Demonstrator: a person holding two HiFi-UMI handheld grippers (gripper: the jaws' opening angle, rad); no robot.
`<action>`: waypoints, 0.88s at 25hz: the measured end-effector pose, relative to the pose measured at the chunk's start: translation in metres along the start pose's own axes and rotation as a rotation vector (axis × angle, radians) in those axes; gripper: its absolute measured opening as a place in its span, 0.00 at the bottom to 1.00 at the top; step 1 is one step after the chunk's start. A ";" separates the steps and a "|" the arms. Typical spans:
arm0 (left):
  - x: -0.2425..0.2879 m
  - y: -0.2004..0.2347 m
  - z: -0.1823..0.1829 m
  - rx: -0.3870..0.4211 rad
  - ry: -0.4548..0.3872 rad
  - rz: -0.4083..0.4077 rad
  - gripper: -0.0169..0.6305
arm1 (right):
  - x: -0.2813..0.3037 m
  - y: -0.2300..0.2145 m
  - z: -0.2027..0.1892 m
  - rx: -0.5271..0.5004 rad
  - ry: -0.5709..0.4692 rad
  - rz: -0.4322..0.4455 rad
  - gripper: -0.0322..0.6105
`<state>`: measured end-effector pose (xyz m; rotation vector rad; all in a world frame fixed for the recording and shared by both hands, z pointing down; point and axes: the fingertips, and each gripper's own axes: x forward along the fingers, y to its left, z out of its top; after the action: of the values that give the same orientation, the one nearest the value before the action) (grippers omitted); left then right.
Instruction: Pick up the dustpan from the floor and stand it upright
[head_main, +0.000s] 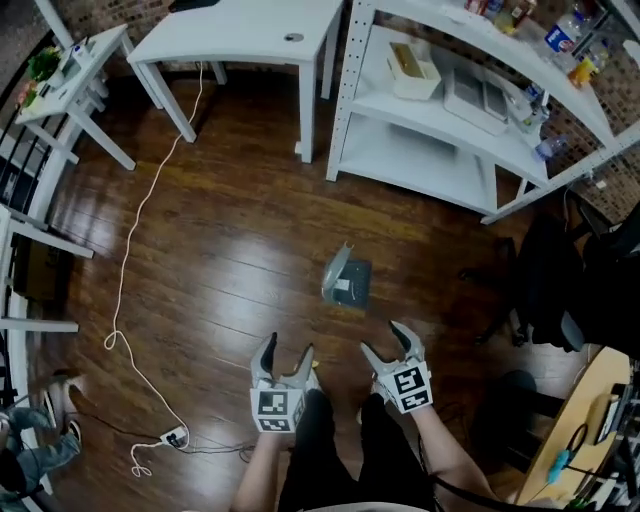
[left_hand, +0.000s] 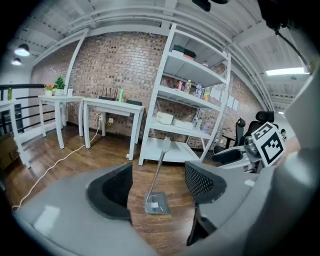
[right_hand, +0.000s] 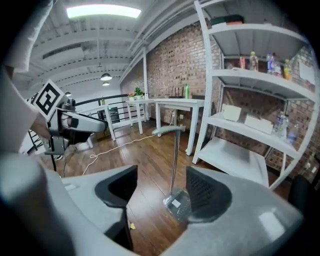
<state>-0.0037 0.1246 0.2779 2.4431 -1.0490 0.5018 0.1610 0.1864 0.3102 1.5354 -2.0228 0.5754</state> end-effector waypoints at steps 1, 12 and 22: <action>-0.010 -0.016 0.018 0.007 -0.014 -0.019 0.56 | -0.028 0.000 0.014 0.008 -0.021 -0.022 0.52; -0.135 -0.191 0.199 0.266 -0.360 0.071 0.57 | -0.280 -0.054 0.168 0.078 -0.567 -0.199 0.72; -0.259 -0.344 0.197 0.241 -0.428 0.066 0.58 | -0.468 -0.026 0.144 0.088 -0.645 -0.221 0.72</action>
<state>0.1153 0.3885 -0.0970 2.8155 -1.3036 0.1270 0.2631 0.4358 -0.0995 2.1678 -2.2390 0.0761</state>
